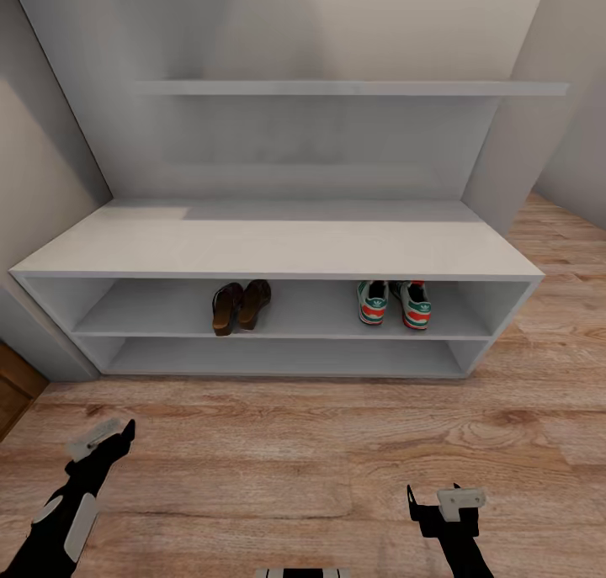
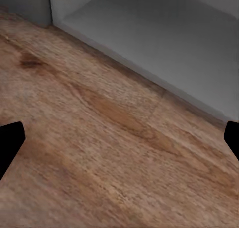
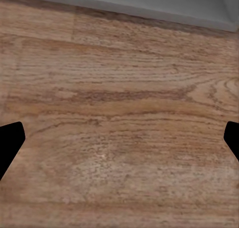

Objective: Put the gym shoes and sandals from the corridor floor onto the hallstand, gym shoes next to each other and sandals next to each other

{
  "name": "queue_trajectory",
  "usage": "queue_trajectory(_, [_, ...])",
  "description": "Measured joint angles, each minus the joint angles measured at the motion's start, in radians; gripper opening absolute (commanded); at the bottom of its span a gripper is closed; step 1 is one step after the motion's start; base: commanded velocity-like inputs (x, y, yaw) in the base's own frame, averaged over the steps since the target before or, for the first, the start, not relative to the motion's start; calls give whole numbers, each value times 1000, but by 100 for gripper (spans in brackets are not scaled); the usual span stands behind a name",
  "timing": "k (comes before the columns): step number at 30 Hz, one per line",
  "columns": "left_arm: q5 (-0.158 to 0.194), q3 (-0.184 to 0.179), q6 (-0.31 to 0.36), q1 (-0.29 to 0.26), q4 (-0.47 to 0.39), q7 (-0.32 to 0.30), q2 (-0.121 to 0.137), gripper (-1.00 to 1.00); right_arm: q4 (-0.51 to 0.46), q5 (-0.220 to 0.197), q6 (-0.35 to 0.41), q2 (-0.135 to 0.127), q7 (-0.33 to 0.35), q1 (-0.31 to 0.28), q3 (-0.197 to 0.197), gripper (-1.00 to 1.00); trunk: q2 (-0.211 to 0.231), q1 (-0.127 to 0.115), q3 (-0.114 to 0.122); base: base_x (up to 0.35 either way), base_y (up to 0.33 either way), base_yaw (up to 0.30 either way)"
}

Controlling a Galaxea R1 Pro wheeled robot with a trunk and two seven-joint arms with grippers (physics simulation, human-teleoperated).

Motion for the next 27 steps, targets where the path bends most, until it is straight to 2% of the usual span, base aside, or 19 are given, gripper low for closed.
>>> queue_trajectory(1, [3, 23, 1, 0, 1, 0, 1, 100, 0, 0, 0, 0, 0, 0, 0, 100, 0, 0, 0, 0, 0, 0])
queue_trajectory(2, [4, 24, 1, 0, 1, 0, 1, 100, 0, 0, 0, 0, 0, 0, 0, 100, 0, 0, 0, 0, 0, 0])
queue_trajectory(4, [12, 74, 1, 1, 5, 1, 3, 100, -1, 0, 0, 0, 0, 1, 0, 100, 0, 0, 0, 0, 0, 0])
queue_trajectory(5, [12, 75, 1, 1, 5, 1, 3, 100, -1, 0, 0, 0, 0, 1, 0, 100, 0, 0, 0, 0, 0, 0])
queue_trajectory(7, [23, 136, 2, 2, 12, 1, 5, 100, -1, 0, 0, 0, 0, 1, 1, 100, 0, 0, 0, 0, 0, 0])
queue_trajectory(8, [23, 137, 2, 1, 12, 1, 5, 100, -1, 0, 0, 0, 0, 1, 1, 100, 0, 0, 0, 0, 0, 0])
queue_trajectory(9, [52, 246, 2, 3, 24, 2, 7, 100, -2, 1, 0, 0, 1, 2, 4, 100, 0, 0, 0, 0, 0, 0])
queue_trajectory(11, [83, 349, 3, 3, 30, 3, 5, 100, -4, 1, 0, 0, 1, 3, 6, 100, 0, 0, 0, 0, 0, 0])
queue_trajectory(12, [83, 351, 3, 3, 30, 3, 5, 100, -4, 1, 0, 0, 1, 3, 6, 100, 0, 0, 0, 0, 0, 0])
queue_trajectory(14, [128, 453, 4, 4, 35, 3, 2, 100, -6, 1, 0, 1, 2, 4, 7, 100, 0, 0, 0, 0, 0, 0])
queue_trajectory(15, [129, 455, 4, 4, 36, 3, 2, 100, -6, 1, 0, 1, 2, 4, 7, 100, 0, 0, 0, 0, 0, 0])
queue_trajectory(17, [187, 559, 5, 4, 56, 3, -8, 100, -9, 2, 0, 1, 2, 6, 8, 100, 0, 0, 0, 0, 0, 0])
queue_trajectory(18, [188, 561, 5, 4, 56, 3, -8, 100, -9, 2, 0, 1, 2, 6, 8, 100, 0, 0, 0, 0, 0, 0])
queue_trajectory(20, [259, 663, 6, 4, 98, 3, -25, 100, -11, 2, 0, 1, 2, 7, 8, 100, 0, 0, 0, 0, 0, 0])
queue_trajectory(21, [261, 664, 6, 4, 100, 2, -25, 100, -11, 2, 0, 1, 2, 7, 8, 100, 0, 0, 0, 0, 0, 0])
queue_trajectory(24, [385, 820, 6, 4, 174, 1, -42, 100, -13, 3, 0, 1, 1, 9, 9, 100, 0, 0, 0, 0, 0, 0])
queue_trajectory(25, [387, 822, 6, 4, 175, 1, -42, 100, -13, 3, 0, 1, 1, 9, 9, 100, 0, 0, 0, 0, 0, 0])
queue_trajectory(27, [468, 915, 6, 4, 212, 1, -48, 100, -14, 3, 0, 2, 1, 9, 11, 100, 0, 0, 0, 0, 0, 0])
